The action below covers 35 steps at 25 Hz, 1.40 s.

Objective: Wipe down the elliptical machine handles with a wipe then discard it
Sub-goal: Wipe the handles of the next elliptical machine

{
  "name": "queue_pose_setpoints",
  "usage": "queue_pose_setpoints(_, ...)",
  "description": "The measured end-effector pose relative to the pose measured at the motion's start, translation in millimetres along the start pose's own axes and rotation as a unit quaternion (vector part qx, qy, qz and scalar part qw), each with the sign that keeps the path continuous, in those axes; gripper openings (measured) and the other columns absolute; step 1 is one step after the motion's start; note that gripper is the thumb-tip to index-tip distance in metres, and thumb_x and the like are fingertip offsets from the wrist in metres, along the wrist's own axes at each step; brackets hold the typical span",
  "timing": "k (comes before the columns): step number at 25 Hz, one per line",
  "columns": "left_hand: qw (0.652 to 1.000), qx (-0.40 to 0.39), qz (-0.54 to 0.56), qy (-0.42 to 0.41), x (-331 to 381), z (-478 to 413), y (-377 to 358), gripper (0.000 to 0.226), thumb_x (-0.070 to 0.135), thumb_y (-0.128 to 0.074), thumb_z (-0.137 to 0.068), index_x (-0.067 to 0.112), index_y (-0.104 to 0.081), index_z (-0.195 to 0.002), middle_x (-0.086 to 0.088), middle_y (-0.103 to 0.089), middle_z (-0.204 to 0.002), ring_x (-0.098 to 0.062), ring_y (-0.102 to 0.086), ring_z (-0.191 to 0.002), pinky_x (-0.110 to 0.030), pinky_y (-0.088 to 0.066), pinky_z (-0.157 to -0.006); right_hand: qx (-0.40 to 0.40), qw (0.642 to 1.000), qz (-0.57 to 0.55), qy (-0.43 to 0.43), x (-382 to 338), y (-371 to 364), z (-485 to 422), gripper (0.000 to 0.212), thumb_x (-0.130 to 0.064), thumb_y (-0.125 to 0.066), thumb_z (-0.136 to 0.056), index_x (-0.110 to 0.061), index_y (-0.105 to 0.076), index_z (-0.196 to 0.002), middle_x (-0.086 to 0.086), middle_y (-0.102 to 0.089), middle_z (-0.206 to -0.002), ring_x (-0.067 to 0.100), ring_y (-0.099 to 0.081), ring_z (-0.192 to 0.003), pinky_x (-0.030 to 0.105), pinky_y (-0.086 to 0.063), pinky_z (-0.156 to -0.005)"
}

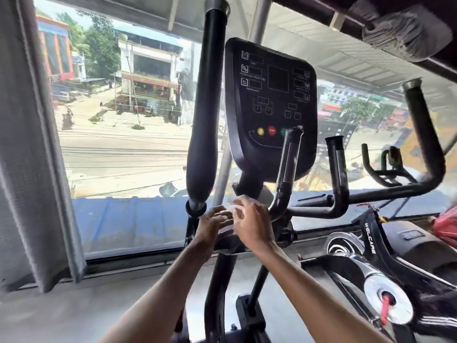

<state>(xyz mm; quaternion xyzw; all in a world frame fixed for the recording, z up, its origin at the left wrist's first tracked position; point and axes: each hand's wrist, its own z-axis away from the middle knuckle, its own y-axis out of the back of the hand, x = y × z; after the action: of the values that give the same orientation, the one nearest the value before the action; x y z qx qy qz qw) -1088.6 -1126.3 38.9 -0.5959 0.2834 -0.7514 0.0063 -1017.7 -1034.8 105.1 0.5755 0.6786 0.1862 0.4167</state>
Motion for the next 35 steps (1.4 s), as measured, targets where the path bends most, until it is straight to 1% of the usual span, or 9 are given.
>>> queue_pose_setpoints(2, 0.999, -0.038, 0.019, -0.001, 10.1, 19.4, 2.3, 0.027, -0.005, -0.053, -0.095, 0.012, -0.063, -0.114, -0.002, -0.078, -0.087, -0.017, -0.075, -0.082, -0.037, -0.056, -0.079, 0.022, 0.993, -0.086, -0.075, 2.2, 15.2, 11.2, 0.011, -0.017, -0.074, -0.086, -0.019, -0.074, -0.096, -0.004, -0.076, -0.095, 0.013, -0.070, -0.088, 0.023, -0.054, -0.082)
queue_pose_setpoints(6, 0.995, -0.095, 0.006, -0.034, 26.8, 61.2, -2.0, 0.020, -0.003, -0.060, -0.095, 0.007, -0.069, -0.110, -0.012, -0.076, -0.093, -0.026, -0.073, -0.085, -0.039, -0.059, -0.082, 0.004, 0.955, -0.201, -0.220, 10.1, 29.5, 33.4, 0.002, -0.028, -0.077, -0.083, -0.027, -0.076, -0.081, -0.017, -0.074, -0.081, 0.004, -0.070, -0.085, 0.030, -0.057, -0.086)
queue_pose_setpoints(10, 0.992, -0.102, -0.026, -0.065, 40.4, 95.4, -12.4, 0.008, 0.000, -0.069, -0.091, 0.003, -0.068, -0.099, -0.011, -0.075, -0.087, -0.026, -0.072, -0.079, -0.033, -0.060, -0.071, -0.029, 0.887, -0.366, -0.280, 9.9, 46.8, 60.7, 0.009, -0.025, -0.079, -0.079, -0.024, -0.081, -0.087, -0.004, -0.079, -0.090, 0.014, -0.075, -0.088, 0.040, -0.061, -0.086)
queue_pose_setpoints(14, 0.990, -0.089, -0.070, -0.082, 58.7, 120.8, -22.3, 0.012, -0.002, -0.072, -0.089, 0.007, -0.067, -0.083, -0.014, -0.073, -0.085, -0.027, -0.071, -0.075, -0.033, -0.061, -0.068, -0.066, 0.900, -0.362, -0.234, 8.9, 70.9, 85.7, 0.030, -0.031, -0.086, -0.071, -0.028, -0.078, -0.099, -0.005, -0.077, -0.102, 0.015, -0.075, -0.092, 0.036, -0.061, -0.082)
queue_pose_setpoints(18, 0.983, -0.104, -0.117, -0.099, 73.8, 151.4, -34.6, 0.008, 0.004, -0.075, -0.088, 0.005, -0.068, -0.091, -0.019, -0.071, -0.094, -0.030, -0.068, -0.082, -0.035, -0.060, -0.074, -0.041, 0.884, -0.409, -0.221, -4.7, 104.3, 96.0, 0.024, -0.023, -0.085, -0.079, -0.015, -0.079, -0.101, -0.001, -0.078, -0.094, 0.023, -0.075, -0.091, 0.041, -0.063, -0.081)
queue_pose_setpoints(23, 0.967, -0.137, -0.184, -0.109, 82.8, 191.7, -52.8, 0.059, 0.022, -0.085, -0.071, -0.017, -0.062, -0.109, -0.024, -0.070, -0.101, -0.035, -0.068, -0.095, -0.040, -0.059, -0.083, -0.029, 0.887, -0.422, -0.183, -15.3, 148.3, 111.5, 0.002, -0.027, -0.080, -0.084, -0.029, -0.080, -0.083, -0.011, -0.077, -0.083, 0.002, -0.069, -0.081, 0.025, -0.052, -0.076)
queue_pose_setpoints(27, 0.957, -0.145, -0.209, -0.137, 87.0, 233.2, -66.1, 0.041, 0.020, -0.084, -0.072, -0.007, -0.068, -0.099, -0.024, -0.072, -0.098, -0.035, -0.071, -0.094, -0.046, -0.058, -0.087, -0.030, 0.879, -0.443, -0.175, -17.6, 177.7, 129.3, 0.007, -0.025, -0.076, -0.087, -0.022, -0.080, -0.092, -0.011, -0.075, -0.083, -0.001, -0.066, -0.074, 0.015, -0.046, -0.069)
queue_pose_setpoints(29, 0.954, -0.138, -0.220, -0.148, 93.0, 254.1, -70.0, 0.047, 0.023, -0.080, -0.072, -0.012, -0.065, -0.099, -0.021, -0.070, -0.092, -0.033, -0.070, -0.089, -0.046, -0.058, -0.085, -0.032, 0.871, -0.462, -0.165, -19.4, 186.7, 136.8, 0.014, -0.026, -0.074, -0.090, -0.016, -0.078, -0.099, -0.006, -0.076, -0.089, 0.000, -0.067, -0.077, 0.012, -0.046, -0.069)
queue_pose_setpoints(35, 0.973, -0.094, -0.170, -0.126, 112.2, 311.0, -52.2, 0.033, 0.009, -0.083, -0.072, 0.002, -0.068, -0.100, -0.018, -0.070, -0.092, -0.035, -0.066, -0.091, -0.038, -0.061, -0.079, -0.050, 0.817, -0.550, -0.169, -48.0, 195.8, 151.4, 0.015, -0.019, -0.076, -0.088, -0.009, -0.074, -0.099, 0.005, -0.075, -0.096, 0.016, -0.074, -0.080, 0.023, -0.056, -0.064)
